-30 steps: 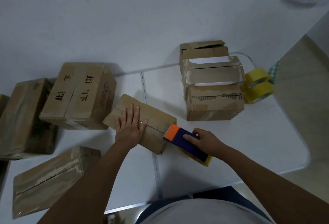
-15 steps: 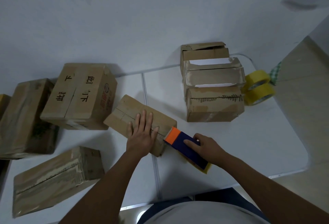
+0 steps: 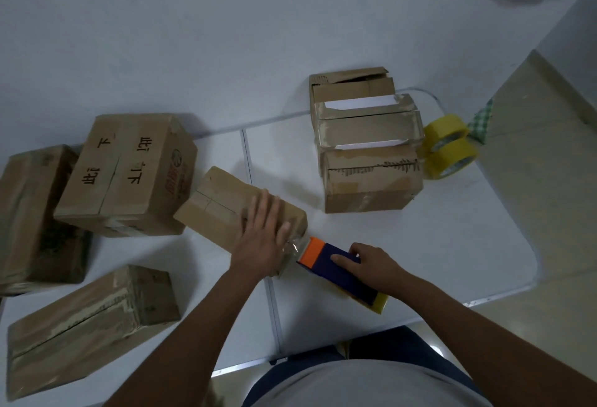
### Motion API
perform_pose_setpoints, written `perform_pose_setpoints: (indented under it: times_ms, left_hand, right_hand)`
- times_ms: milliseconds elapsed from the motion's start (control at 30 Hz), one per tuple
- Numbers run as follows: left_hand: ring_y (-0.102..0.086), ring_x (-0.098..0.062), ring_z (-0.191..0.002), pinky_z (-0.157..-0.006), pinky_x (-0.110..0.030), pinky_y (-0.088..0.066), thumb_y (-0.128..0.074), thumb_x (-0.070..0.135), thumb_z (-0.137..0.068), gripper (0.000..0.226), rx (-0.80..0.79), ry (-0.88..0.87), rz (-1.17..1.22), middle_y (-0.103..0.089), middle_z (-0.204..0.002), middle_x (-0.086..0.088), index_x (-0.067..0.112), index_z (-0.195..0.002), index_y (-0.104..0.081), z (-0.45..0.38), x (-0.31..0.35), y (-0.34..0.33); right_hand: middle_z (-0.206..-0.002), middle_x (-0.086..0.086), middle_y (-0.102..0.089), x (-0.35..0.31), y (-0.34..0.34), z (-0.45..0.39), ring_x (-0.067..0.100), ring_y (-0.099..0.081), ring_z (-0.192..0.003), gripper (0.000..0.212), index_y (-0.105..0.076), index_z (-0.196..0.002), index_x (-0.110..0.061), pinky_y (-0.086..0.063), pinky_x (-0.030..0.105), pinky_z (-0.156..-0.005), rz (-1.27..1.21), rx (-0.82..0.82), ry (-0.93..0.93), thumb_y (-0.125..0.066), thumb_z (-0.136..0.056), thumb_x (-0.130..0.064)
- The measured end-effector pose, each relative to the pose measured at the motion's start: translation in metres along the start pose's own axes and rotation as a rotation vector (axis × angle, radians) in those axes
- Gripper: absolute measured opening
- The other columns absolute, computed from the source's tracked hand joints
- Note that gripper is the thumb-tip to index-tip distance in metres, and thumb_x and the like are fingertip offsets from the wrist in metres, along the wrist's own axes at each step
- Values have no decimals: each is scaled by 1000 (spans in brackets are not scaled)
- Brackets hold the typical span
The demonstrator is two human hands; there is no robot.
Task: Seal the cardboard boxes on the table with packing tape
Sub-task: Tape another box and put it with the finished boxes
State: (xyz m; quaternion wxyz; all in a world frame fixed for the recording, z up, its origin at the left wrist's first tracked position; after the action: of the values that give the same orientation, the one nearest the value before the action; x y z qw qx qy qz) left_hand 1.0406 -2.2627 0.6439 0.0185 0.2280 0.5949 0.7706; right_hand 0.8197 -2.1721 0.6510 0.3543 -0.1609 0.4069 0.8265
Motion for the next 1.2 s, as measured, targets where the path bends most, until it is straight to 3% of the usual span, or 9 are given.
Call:
perform_pose_setpoints:
  times_ms: [67, 200, 267, 433, 700, 1100, 1200]
  left_hand:
    - [22, -16, -149, -122, -49, 8, 14, 73, -85, 88, -38, -14, -56, 17, -165, -1, 25, -158, 7, 0, 7, -17]
    - [-7, -29, -153, -120, -56, -13, -15, 64, -99, 76, 47, 0, -173, -8, -166, -9, 19, -159, -9, 0, 0, -36]
    - [-12, -30, -152, -119, -58, -18, -18, 62, -100, 74, 75, -3, -188, -12, -166, -10, 19, -159, -10, -1, -1, -39]
    - [-13, -31, -152, -119, -59, -19, -21, 59, -102, 71, 105, 2, -223, -12, -166, -11, 19, -159, -9, -1, 1, -41]
    - [-19, -31, -151, -118, -57, -21, -21, 55, -102, 68, 157, -3, -253, -19, -164, -12, 17, -158, -18, 0, 5, -38]
    - [-22, -34, -150, -117, -58, -22, -21, 52, -102, 67, 152, -14, -259, -21, -164, -14, 15, -158, -20, -1, 4, -36]
    - [-21, -34, -150, -117, -58, -21, -19, 51, -102, 68, 148, -15, -275, -20, -164, -14, 14, -158, -19, -1, 5, -35]
  right_hand:
    - [-94, 2, -64, 0, -3, 1, 13, -61, -78, 47, -55, -98, -14, -47, 24, -64, -12, -10, -6, -48, -93, -60]
    - [-101, 6, -64, 4, -4, 3, 18, -62, -87, 50, -54, -104, -13, -52, 34, -75, -54, -12, -20, -44, -94, -61]
    - [-100, 6, -64, 6, -2, 7, 17, -62, -85, 47, -52, -105, -14, -53, 34, -74, -71, 12, -16, -46, -94, -59]
    - [-87, 3, -62, -4, -8, 8, 19, -63, -78, 44, -46, -116, -18, -48, 31, -62, -21, 146, 0, -47, -95, -57]
    - [-99, 10, -62, -29, -17, -11, 27, -62, -87, 48, -52, -105, -11, -54, 40, -77, 145, 200, -71, -39, -98, -57]
    - [-104, 11, -61, -44, -11, -20, 28, -61, -94, 50, -55, -108, -9, -47, 35, -77, 251, 182, -129, -35, -100, -55]
    - [-93, 8, -56, -50, -6, -22, 24, -57, -86, 45, -52, -96, -11, -44, 33, -74, 272, 162, -139, -35, -101, -53]
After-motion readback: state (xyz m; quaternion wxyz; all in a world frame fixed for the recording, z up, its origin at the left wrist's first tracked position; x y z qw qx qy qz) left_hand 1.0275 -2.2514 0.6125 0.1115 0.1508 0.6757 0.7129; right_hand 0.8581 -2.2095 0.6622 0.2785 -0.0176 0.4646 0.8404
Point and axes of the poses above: each hand's wrist, its own z-axis away from the middle knuckle, its own y-axis out of the back of the hand, x = y × z, the point moved 3 cm from there along -z, towards the middle knuckle
